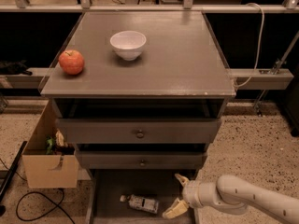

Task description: Pick blue plastic bottle from bottom drawer and place on counter

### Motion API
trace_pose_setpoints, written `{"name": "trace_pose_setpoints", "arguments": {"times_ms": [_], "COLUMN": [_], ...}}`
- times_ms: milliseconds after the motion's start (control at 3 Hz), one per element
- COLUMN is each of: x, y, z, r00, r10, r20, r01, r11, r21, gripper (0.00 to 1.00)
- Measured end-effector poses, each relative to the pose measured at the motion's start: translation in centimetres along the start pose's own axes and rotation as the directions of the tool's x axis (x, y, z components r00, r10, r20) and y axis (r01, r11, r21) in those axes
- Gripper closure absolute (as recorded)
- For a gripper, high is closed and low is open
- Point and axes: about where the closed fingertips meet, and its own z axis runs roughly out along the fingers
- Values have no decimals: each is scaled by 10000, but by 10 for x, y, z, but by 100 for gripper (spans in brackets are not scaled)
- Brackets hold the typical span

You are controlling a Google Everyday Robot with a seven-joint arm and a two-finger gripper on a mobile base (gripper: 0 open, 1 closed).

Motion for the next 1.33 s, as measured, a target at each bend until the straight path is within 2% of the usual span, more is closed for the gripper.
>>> {"name": "trace_pose_setpoints", "arguments": {"times_ms": [333,667,1333], "x": [31,58,83], "y": [-4,1,9], "z": [41,72,119], "r00": [9995,9972,9937], "r10": [-302,-595,-847], "r20": [132,446,728], "r01": [305,608,882], "r11": [9993,9977,9951], "r21": [-212,-297,-458], "gripper": [0,0,0]}}
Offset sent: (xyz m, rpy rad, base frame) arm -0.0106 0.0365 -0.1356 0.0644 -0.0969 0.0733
